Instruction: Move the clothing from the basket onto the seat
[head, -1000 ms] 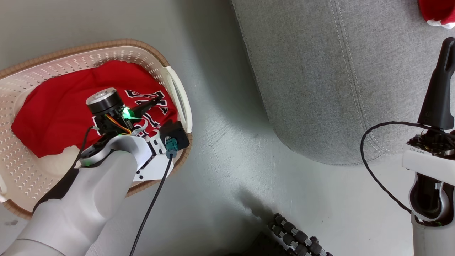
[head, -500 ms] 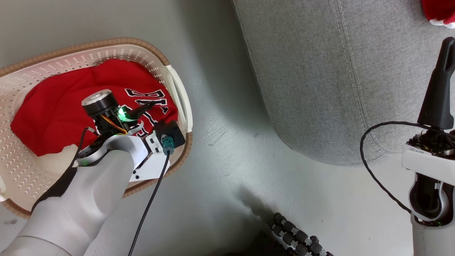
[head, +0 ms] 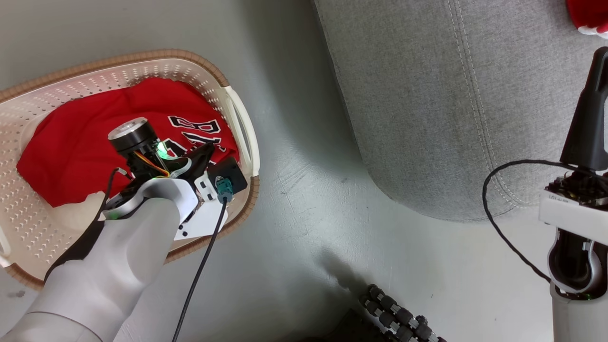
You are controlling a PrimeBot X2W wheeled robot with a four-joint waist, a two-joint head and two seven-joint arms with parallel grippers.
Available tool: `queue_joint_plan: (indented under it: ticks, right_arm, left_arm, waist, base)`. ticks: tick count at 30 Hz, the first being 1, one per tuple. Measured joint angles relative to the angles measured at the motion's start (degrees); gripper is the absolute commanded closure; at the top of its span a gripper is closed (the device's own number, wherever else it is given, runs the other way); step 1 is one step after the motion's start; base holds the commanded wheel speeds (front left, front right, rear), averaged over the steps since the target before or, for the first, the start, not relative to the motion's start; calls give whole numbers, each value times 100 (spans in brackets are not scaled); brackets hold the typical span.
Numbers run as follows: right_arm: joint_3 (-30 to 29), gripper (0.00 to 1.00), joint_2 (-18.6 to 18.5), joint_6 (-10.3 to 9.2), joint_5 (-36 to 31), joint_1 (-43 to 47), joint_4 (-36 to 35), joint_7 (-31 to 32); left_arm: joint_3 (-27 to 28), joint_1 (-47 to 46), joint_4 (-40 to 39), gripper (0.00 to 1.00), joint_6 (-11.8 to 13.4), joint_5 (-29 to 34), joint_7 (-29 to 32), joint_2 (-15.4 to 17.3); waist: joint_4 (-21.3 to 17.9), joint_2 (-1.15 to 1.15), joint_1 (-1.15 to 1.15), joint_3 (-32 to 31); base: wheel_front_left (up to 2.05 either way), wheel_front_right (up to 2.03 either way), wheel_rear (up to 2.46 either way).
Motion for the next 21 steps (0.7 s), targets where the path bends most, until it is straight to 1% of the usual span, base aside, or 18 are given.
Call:
queue_joint_plan:
  ticks: [2,4,6,7,10,14,15,21]
  right_arm:
    - [-10,0,0,0,0,-44,2,0]
    - [-20,0,0,0,0,-76,2,0]
    - [-20,0,0,0,0,-75,2,0]
    - [-27,0,0,0,0,-76,0,0]
    - [-53,0,0,0,0,-77,0,0]
    - [-114,0,0,0,0,-79,1,0]
    - [-136,0,0,0,-1,-79,2,0]
    - [-138,0,-1,0,-37,-119,4,0]
  left_arm:
    - [3,-1,12,100,41,0,-49,11]
    - [42,-1,15,100,137,-9,-87,19]
    - [68,-1,19,100,163,-19,-127,22]
    - [113,-1,19,100,230,-57,-200,41]
    - [235,2,21,100,296,-209,-298,71]
    - [477,21,5,100,506,-431,-501,108]
    - [575,37,-22,100,591,-536,-545,113]
    - [672,199,-181,100,728,-675,-723,100]
  waist:
    - [14,0,0,-6]
    - [32,0,0,-13]
    - [42,0,0,-19]
    - [65,0,0,-31]
    - [106,0,0,-54]
    - [171,0,0,-92]
    - [207,0,0,-114]
    - [320,0,0,-186]
  base:
    - [0,0,0]
    - [0,0,0]
    - [0,0,0]
    - [0,0,0]
    - [0,0,0]
    - [0,0,0]
    - [0,0,0]
    - [0,0,0]
